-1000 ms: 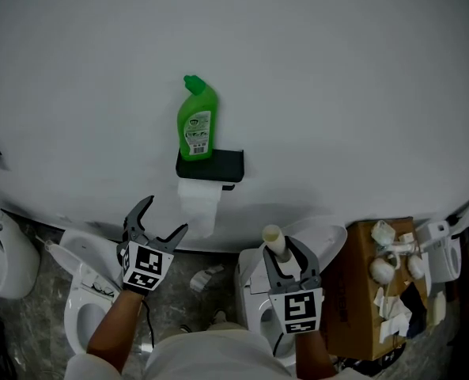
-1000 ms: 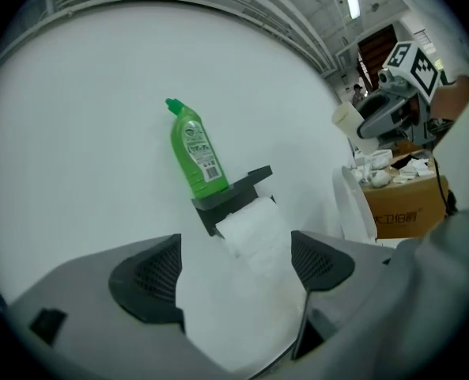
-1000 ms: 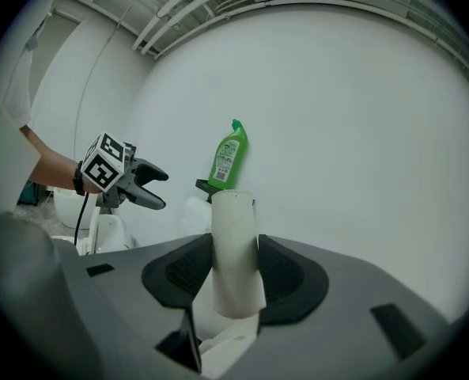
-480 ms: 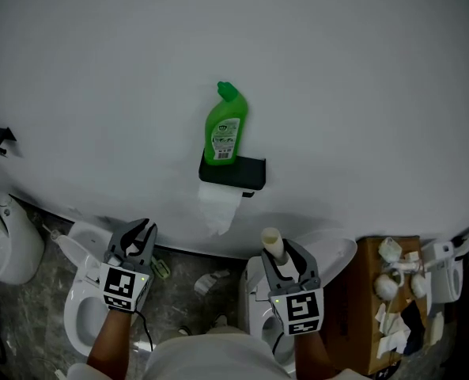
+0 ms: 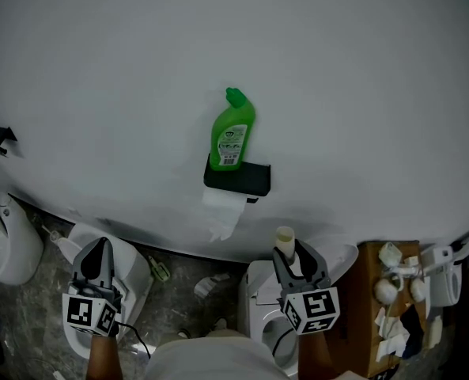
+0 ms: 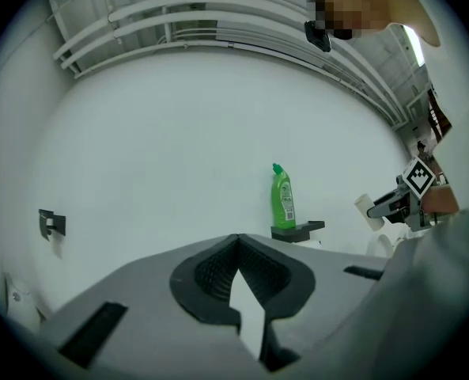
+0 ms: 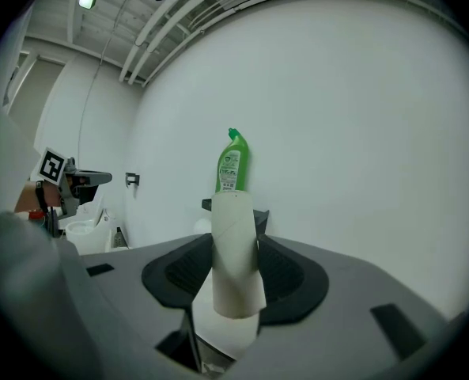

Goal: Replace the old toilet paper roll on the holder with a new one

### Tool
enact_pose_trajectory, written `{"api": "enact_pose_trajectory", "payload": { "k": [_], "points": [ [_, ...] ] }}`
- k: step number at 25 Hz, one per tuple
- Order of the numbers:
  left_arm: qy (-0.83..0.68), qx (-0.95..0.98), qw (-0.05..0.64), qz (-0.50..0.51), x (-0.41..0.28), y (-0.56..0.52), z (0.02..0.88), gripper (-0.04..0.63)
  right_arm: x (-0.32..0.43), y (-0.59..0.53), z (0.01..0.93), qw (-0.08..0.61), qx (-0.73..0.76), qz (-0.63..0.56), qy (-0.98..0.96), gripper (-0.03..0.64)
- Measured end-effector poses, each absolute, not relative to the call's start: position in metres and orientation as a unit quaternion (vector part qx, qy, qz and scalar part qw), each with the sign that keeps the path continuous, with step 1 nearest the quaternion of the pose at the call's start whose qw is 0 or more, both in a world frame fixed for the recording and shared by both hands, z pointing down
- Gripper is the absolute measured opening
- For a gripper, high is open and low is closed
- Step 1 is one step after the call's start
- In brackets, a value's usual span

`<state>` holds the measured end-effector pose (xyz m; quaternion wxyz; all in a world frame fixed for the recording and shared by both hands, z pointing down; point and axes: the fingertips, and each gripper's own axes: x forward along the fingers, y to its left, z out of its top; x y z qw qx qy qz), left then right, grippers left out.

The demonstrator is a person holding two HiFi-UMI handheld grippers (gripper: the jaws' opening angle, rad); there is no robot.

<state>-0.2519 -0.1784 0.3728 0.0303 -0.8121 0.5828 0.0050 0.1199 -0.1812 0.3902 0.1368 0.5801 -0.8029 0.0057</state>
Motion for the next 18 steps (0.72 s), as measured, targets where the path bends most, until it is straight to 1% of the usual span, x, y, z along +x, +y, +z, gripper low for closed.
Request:
{"api": "enact_pose_trajectory", "payload": {
  "k": [8,12,18],
  "points": [
    [0.612,-0.791,0.007,0.02,-0.28,-0.153,0.38,0.006,0.148,-0.18,0.377,0.117,0.617,0.01,-0.778,0.18],
    [0.622,-0.782,0.009,0.038,-0.29,-0.155,0.379,0.006,0.158,-0.177,0.375,0.115,0.631,0.013,-0.767,0.18],
    [0.603,-0.796,0.024,0.045,-0.279,-0.17,0.368,0.006,0.158,-0.179,0.373,0.109,0.637,0.014,-0.763,0.181]
  ]
}}
